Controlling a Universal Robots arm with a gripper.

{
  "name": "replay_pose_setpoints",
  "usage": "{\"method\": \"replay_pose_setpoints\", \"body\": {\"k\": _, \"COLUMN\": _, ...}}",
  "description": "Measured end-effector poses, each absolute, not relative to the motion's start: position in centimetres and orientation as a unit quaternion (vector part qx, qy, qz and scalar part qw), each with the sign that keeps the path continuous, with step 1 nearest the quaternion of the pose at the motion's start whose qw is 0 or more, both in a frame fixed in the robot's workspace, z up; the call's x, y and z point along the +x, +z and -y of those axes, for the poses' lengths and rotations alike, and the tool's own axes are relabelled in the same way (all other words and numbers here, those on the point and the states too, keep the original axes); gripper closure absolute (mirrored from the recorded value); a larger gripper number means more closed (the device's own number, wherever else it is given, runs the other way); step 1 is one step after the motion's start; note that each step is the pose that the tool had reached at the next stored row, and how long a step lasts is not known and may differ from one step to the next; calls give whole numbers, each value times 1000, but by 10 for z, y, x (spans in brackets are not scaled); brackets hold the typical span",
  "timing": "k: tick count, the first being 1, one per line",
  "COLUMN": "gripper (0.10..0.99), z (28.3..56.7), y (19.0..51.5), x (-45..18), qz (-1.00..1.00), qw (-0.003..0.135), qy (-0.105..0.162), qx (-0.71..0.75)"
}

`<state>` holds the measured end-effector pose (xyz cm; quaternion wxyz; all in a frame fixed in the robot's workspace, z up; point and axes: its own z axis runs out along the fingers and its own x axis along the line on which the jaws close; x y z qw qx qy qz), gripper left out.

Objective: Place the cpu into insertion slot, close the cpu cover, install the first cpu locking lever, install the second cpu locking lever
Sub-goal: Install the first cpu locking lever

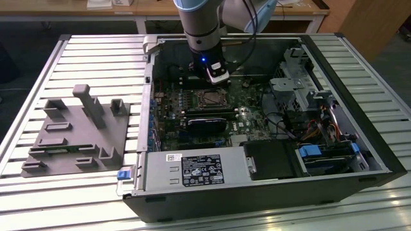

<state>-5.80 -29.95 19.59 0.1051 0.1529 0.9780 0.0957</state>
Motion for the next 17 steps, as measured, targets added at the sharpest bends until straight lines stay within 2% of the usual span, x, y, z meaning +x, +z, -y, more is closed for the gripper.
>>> {"method": "replay_pose_setpoints", "body": {"k": 17, "gripper": 980, "z": 301, "y": 196, "x": -58, "qz": -978, "qw": 105, "qy": 96, "qx": 153}}
